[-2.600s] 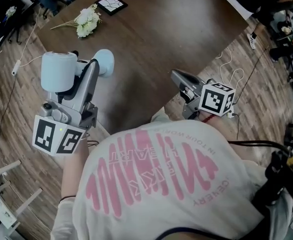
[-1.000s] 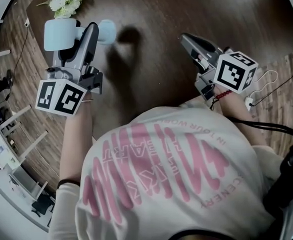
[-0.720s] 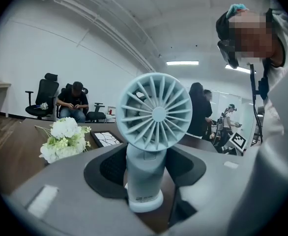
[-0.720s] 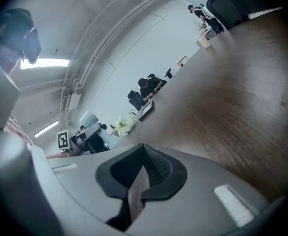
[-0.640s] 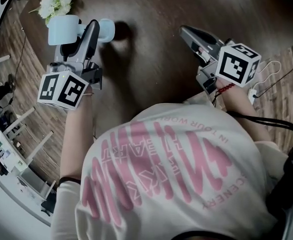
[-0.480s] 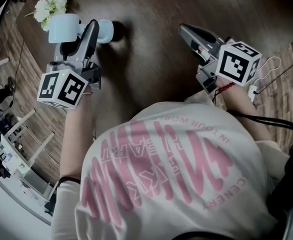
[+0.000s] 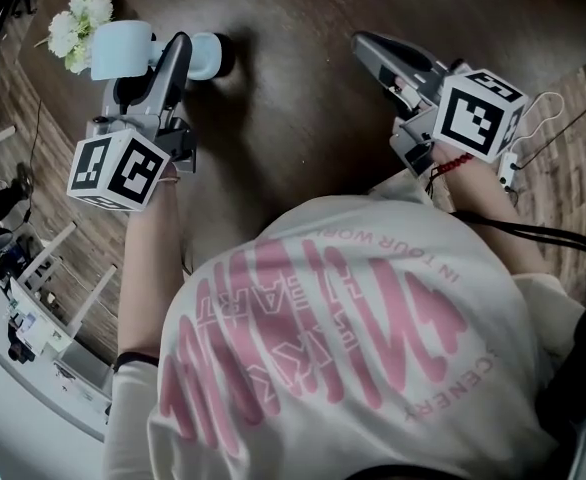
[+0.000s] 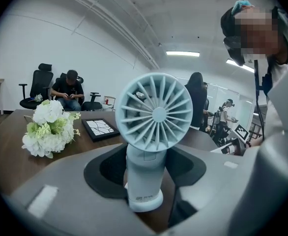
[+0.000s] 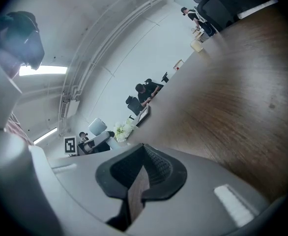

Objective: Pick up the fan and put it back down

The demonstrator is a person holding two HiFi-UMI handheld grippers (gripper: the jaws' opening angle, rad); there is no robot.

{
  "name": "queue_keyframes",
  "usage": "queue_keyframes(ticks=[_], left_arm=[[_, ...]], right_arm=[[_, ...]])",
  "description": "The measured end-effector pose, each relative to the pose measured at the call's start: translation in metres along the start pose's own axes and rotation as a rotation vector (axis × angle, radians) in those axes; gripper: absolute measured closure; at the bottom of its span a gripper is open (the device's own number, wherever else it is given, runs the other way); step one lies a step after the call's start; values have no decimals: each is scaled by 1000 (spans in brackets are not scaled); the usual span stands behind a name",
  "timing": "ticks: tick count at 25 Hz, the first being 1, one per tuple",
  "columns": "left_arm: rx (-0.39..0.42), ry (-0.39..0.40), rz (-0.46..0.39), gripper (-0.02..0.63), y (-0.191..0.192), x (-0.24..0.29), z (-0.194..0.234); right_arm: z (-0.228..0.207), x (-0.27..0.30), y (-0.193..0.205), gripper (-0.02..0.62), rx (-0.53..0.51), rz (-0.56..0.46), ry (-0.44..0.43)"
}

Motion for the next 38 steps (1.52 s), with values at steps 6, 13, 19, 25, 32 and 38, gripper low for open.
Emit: queue_keyframes(ticks=[6,13,19,25,32,38], left_arm=[[6,0,23,365,5,5,0],[3,2,25,365,8,9,-5],[6,1,40,364,8,7,-8],[17,-2,31,364,12,5,-8],[9,1,27,364,12,6,-10],[40,-9,32,360,14,5,-15]], right_arm=[[1,0,1,589,10,2,-15],[-1,-3,0,589,27,-17,-28],[0,-5,-1,589,26,-17,-33],[-1,-4,0,589,26,-8,-33],[2,-3,2,589,25,-3,-33],[3,-3,2,589,24,-11,-36]])
Point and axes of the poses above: the fingertips, and each gripper's own axes: x forward along the fingers, z to its left, y out of its underside, the point moved 7 cm from there along -x, backward along the fingers, and after that the axes turned 14 degrees about -y, right-handed, at the moved point
